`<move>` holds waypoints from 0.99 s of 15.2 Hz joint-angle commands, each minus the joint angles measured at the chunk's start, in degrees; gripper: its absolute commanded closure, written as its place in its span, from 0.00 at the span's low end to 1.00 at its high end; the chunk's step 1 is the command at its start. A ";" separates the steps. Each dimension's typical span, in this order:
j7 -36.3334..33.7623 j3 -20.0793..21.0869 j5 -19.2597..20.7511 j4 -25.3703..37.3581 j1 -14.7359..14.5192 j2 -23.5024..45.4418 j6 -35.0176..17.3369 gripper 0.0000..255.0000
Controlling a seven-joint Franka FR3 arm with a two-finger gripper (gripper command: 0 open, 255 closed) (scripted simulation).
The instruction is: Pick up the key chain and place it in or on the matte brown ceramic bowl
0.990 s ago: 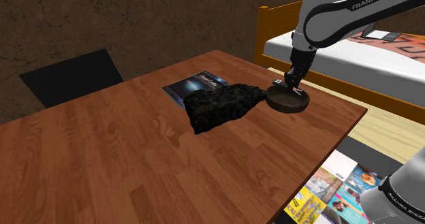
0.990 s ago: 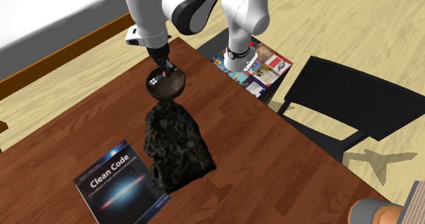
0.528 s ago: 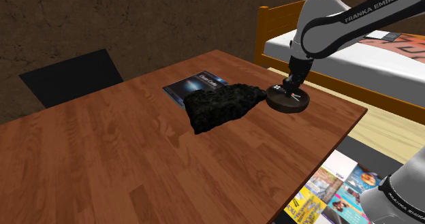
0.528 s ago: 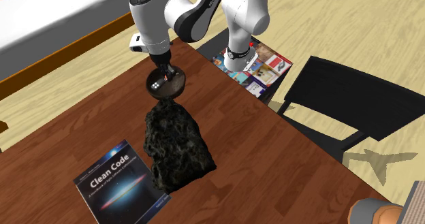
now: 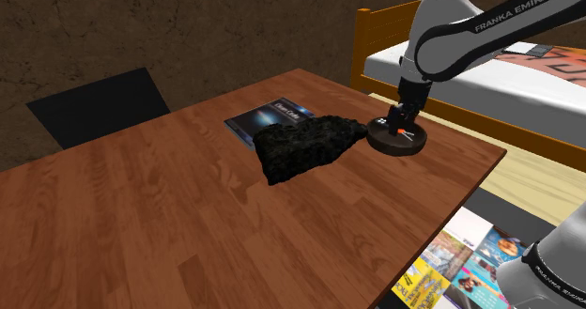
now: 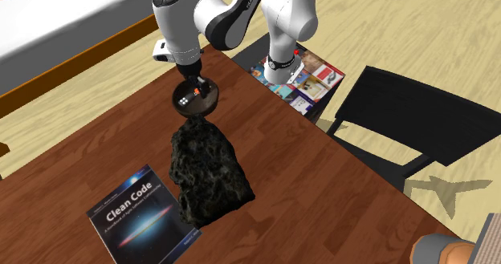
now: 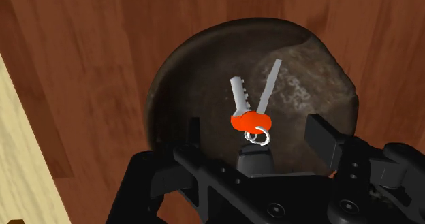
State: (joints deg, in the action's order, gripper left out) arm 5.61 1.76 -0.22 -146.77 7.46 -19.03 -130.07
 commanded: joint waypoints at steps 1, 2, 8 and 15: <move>0.00 0.00 0.00 0.00 0.00 0.00 0.00 0.00; 0.00 0.00 0.00 0.00 0.00 0.00 0.00 0.00; 0.07 -0.07 -0.08 4.23 -0.05 -4.01 8.24 0.00; 0.07 -0.07 -0.08 4.23 -0.05 -4.01 8.24 0.00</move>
